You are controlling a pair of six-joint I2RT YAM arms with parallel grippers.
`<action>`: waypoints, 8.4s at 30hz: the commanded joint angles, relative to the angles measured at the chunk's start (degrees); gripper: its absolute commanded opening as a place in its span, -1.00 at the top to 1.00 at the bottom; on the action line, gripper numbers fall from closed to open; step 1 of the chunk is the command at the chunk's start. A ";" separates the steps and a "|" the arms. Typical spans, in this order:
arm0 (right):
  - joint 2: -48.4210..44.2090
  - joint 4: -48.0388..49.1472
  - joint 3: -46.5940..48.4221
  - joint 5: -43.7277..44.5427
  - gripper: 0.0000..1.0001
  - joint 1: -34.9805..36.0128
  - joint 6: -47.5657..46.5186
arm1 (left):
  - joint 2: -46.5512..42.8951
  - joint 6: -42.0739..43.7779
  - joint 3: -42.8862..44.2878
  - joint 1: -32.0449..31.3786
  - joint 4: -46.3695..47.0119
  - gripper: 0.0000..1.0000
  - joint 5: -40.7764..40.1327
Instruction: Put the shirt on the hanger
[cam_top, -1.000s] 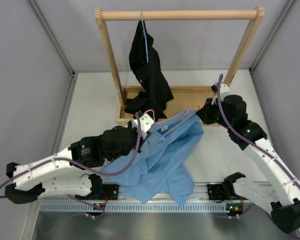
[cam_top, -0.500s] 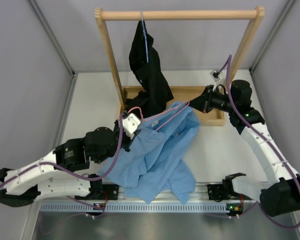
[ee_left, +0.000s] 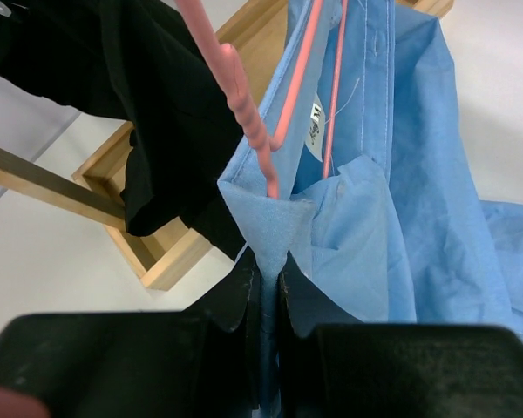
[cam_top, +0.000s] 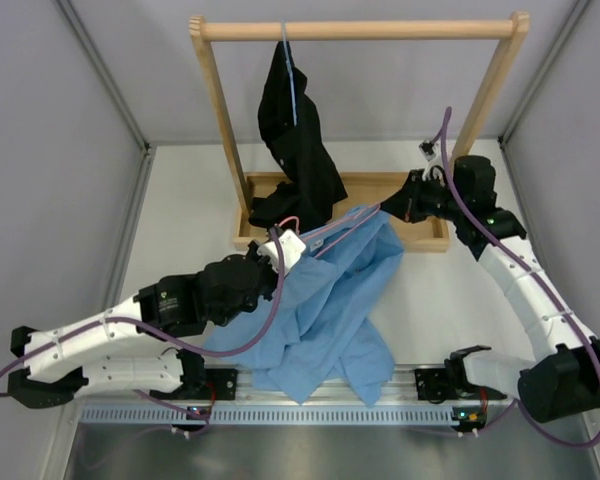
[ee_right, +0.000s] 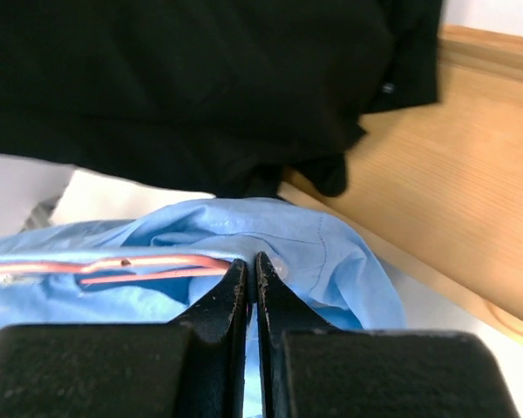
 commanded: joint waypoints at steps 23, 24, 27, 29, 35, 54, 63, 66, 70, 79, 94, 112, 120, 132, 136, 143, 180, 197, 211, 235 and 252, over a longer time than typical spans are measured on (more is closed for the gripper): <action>-20.19 17.31 -15.30 -0.31 1.00 1.85 16.32 | 13.57 -10.86 17.76 -0.13 -10.90 1.00 -14.60; -21.34 19.77 -16.02 -1.54 1.00 3.86 17.84 | 13.66 -10.87 18.92 -0.13 -10.02 1.00 -6.57; -24.51 17.80 -13.93 0.10 1.00 9.38 19.09 | 13.40 -7.37 21.12 -0.13 -4.41 1.00 15.90; -25.57 15.58 -10.52 1.34 1.00 12.12 18.47 | 13.22 -7.09 21.74 -0.13 -0.72 1.00 24.32; -28.73 14.88 -13.73 6.00 1.00 24.25 19.89 | 10.77 -9.82 21.22 -0.13 7.02 1.00 24.46; -41.85 -20.64 1.80 16.60 -0.30 26.55 -4.37 | 5.92 -0.59 8.82 -0.13 17.49 1.00 40.84; -30.50 -7.63 5.94 -14.65 -0.24 26.55 -7.99 | 15.06 -0.67 12.95 -0.13 17.41 1.00 57.14; -29.61 -5.89 5.24 -16.48 -0.17 26.55 -7.90 | 17.26 -1.38 14.88 -0.04 17.49 1.00 57.41; -30.49 -3.24 1.82 -17.81 0.03 26.55 -7.54 | 18.41 -1.91 16.38 0.05 17.49 1.00 58.46; -34.79 -0.77 1.10 -9.92 1.00 26.55 -7.46 | 17.98 -0.33 17.27 0.75 17.49 0.56 54.63; -22.76 -26.96 37.46 10.32 1.00 26.55 -18.69 | -4.17 8.55 8.48 0.66 15.21 -0.96 30.25; -17.92 -30.39 46.11 21.11 1.00 26.55 -20.29 | 1.80 -6.28 2.15 0.66 18.54 1.00 -0.05; -19.33 -28.29 42.51 25.61 1.00 26.55 -19.41 | -3.39 -9.91 -2.34 0.66 21.19 1.00 -3.08; -19.68 -27.32 40.92 32.36 1.00 26.55 -18.36 | -2.41 -13.50 -1.55 0.66 19.52 1.00 -12.18; -19.59 -27.40 40.57 31.94 1.00 26.55 -18.53 | -4.97 -12.02 -1.64 0.66 19.25 -0.44 -6.95; -18.80 -27.23 38.99 29.82 1.00 26.55 -18.35 | -2.08 -5.60 8.54 0.66 15.14 -0.96 17.40; -28.29 -23.46 23.52 7.94 1.00 26.55 -19.85 | 30.89 12.16 39.06 6.11 -5.01 -0.16 63.74; -33.91 -23.35 19.66 8.73 0.42 26.55 -19.58 | 29.67 14.27 36.78 6.20 -4.65 1.00 66.10; -41.47 -39.62 21.33 1.03 0.06 27.52 -25.38 | 27.63 13.83 36.77 7.25 -5.62 1.00 79.46; -45.95 -46.79 25.18 12.84 -0.22 27.52 -24.60 | 31.07 11.98 40.82 10.06 -5.45 1.00 84.56; -42.18 -46.66 17.38 7.25 0.00 27.96 -25.12 | 27.29 11.01 41.16 12.17 -5.97 1.00 86.76</action>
